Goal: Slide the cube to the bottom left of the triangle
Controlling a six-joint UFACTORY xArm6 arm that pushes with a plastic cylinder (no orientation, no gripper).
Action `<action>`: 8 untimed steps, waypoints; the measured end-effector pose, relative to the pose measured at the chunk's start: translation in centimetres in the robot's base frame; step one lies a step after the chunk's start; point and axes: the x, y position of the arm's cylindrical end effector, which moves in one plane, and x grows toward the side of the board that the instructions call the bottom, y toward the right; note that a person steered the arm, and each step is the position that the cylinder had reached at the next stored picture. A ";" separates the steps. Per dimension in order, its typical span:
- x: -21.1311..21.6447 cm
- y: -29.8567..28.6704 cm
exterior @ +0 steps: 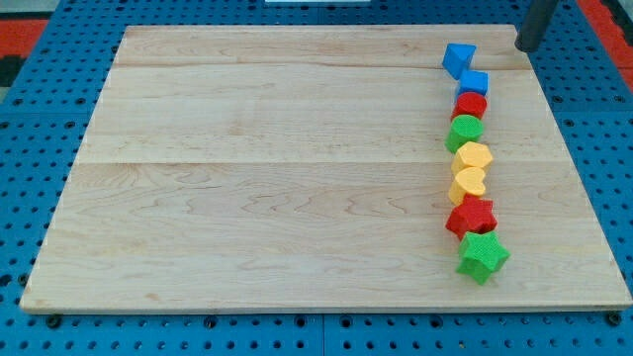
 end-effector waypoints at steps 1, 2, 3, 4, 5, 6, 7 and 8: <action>0.0 0.0; -0.2 0.3; -0.1 1.4; 0.1 1.9; 0.5 -1.5; 0.5 -1.7; 1.7 -1.8; 2.5 -2.5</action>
